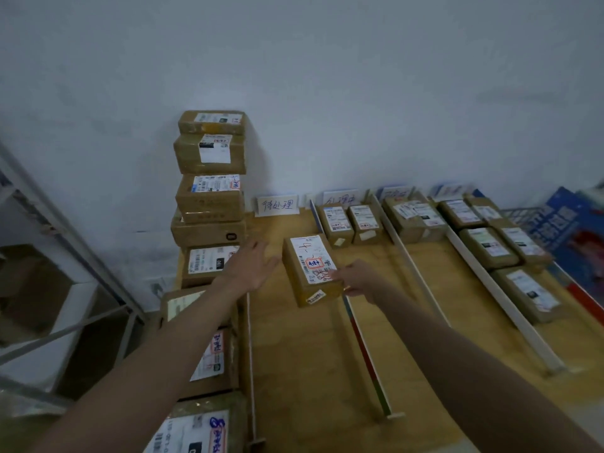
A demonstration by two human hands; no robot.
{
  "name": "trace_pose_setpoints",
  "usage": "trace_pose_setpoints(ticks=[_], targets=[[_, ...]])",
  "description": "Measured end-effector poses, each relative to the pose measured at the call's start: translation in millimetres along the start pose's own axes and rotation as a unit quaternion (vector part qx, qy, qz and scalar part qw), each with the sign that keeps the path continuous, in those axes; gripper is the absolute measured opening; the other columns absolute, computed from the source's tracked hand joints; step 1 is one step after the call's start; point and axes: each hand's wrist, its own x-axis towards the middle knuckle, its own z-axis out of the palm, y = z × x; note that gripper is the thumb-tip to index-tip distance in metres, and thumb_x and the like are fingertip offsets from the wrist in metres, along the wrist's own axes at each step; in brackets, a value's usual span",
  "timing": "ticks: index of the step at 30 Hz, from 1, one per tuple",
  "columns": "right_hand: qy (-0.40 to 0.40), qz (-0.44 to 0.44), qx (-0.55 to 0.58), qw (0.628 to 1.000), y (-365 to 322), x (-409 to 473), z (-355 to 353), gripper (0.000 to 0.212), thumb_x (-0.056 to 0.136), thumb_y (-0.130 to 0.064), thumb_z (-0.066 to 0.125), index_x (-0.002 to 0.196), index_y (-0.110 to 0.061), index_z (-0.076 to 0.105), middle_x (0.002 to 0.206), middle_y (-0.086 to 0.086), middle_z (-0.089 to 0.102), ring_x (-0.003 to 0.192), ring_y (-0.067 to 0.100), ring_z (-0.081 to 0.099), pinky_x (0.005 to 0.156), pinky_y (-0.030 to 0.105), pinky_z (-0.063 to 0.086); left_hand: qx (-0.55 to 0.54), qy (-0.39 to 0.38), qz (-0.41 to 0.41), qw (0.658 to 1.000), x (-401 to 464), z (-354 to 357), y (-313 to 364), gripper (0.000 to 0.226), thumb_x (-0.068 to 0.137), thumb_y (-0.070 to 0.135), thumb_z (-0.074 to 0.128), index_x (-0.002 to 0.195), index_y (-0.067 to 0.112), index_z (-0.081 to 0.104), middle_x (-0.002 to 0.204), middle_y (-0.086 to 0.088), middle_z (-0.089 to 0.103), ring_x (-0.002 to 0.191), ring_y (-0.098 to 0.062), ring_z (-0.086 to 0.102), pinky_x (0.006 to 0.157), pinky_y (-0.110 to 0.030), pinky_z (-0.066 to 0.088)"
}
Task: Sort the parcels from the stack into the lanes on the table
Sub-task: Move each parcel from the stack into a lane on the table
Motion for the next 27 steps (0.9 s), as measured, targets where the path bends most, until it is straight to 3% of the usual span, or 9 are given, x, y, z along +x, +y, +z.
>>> trace_pose_setpoints(ticks=[4, 10, 14, 16, 27], targets=[[0.040, 0.008, 0.054, 0.998, 33, -2, -36, 0.022, 0.089, -0.022, 0.071, 0.101, -0.004, 0.065, 0.106, 0.012, 0.071, 0.095, 0.022, 0.070, 0.081, 0.036, 0.061, 0.054, -0.013, 0.013, 0.998, 5, 25, 32, 0.060, 0.102, 0.049, 0.036, 0.152, 0.017, 0.030, 0.155, -0.006, 0.033, 0.136, -0.029, 0.039, 0.106, -0.042, 0.038], [0.054, 0.027, 0.091, 0.994, 72, 12, -91, 0.030, 0.091, -0.016, 0.067, 0.113, 0.004, 0.061, 0.107, 0.015, 0.070, 0.096, 0.024, 0.069, 0.076, 0.033, 0.059, 0.122, -0.019, 0.020, 0.992, 18, 68, 79, 0.057, 0.101, 0.050, 0.036, 0.147, 0.015, 0.037, 0.146, -0.006, 0.042, 0.129, -0.027, 0.045, 0.101, -0.039, 0.042], [0.052, 0.028, 0.076, 0.995, 90, 35, -118, 0.021, 0.090, -0.016, 0.067, 0.105, -0.002, 0.062, 0.100, 0.010, 0.068, 0.095, 0.025, 0.067, 0.087, 0.042, 0.059, 0.129, -0.004, -0.002, 0.992, 29, 93, 106, 0.055, 0.101, 0.047, 0.039, 0.144, 0.013, 0.041, 0.145, -0.007, 0.044, 0.129, -0.028, 0.045, 0.105, -0.037, 0.037], [0.042, 0.027, 0.074, 0.996, 96, 50, -128, 0.015, 0.091, -0.016, 0.067, 0.101, -0.008, 0.061, 0.094, 0.007, 0.065, 0.092, 0.023, 0.066, 0.085, 0.039, 0.059, 0.124, -0.004, -0.012, 0.992, 38, 107, 115, 0.055, 0.100, 0.047, 0.040, 0.143, 0.013, 0.042, 0.145, -0.008, 0.045, 0.128, -0.028, 0.047, 0.106, -0.038, 0.036], [-0.019, 0.025, -0.024, 0.999, 114, 164, -122, 0.029, 0.088, -0.027, 0.069, 0.102, -0.001, 0.068, 0.101, 0.012, 0.071, 0.093, 0.024, 0.069, 0.085, 0.045, 0.059, 0.136, 0.004, -0.070, 0.988, 90, 157, 135, 0.057, 0.100, 0.046, 0.041, 0.147, 0.013, 0.039, 0.148, -0.006, 0.044, 0.134, -0.023, 0.042, 0.112, -0.036, 0.031]])
